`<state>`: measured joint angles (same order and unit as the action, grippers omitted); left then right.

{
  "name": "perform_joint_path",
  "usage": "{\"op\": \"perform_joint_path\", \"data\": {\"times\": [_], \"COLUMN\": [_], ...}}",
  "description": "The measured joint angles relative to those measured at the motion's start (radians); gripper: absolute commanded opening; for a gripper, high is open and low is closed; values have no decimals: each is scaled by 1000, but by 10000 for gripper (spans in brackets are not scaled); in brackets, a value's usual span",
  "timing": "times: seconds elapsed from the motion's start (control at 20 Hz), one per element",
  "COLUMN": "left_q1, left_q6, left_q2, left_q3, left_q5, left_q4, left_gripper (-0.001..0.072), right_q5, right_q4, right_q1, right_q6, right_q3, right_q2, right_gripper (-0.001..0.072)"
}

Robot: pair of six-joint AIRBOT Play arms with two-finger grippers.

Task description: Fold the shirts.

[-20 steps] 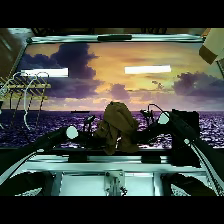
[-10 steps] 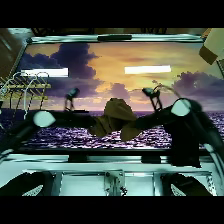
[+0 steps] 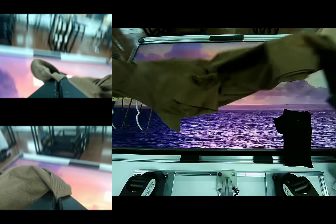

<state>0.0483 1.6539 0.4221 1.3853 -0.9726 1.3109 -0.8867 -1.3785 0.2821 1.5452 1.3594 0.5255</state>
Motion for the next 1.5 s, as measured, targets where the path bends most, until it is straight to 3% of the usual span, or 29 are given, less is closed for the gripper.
{"op": "perform_joint_path", "data": {"times": [0.15, 0.35, 0.6, 0.9, 1.15, 1.35, 1.5], "left_q1": [-27, -39, -42, -43, -43, -43, -43], "left_q6": [10, 31, 70, 85, 77, 63, 70], "left_q2": [-48, -64, -69, -75, -76, -90, -114], "left_q3": [23, -86, -301, -221, -117, -236, -388], "left_q5": [-105, -305, -399, -424, -513, -636, -629], "left_q4": [117, 261, 197, 169, 342, 354, 290], "left_gripper": [32, 33, 33, 33, 33, 33, 33], "right_q5": [-51, -382, -681, -775, -809, -901, -930], "right_q4": [-100, -293, -328, -291, -414, -455, -331], "right_q1": [0, 0, 0, 0, 0, 0, 0], "right_q6": [59, 133, 164, 181, 244, 288, 327], "right_q3": [16, 3, -69, -52, -15, -69, -178], "right_q2": [-32, 20, 108, 75, -50, -118, -136], "right_gripper": [77, 77, 77, 77, 77, 77, 77]}}
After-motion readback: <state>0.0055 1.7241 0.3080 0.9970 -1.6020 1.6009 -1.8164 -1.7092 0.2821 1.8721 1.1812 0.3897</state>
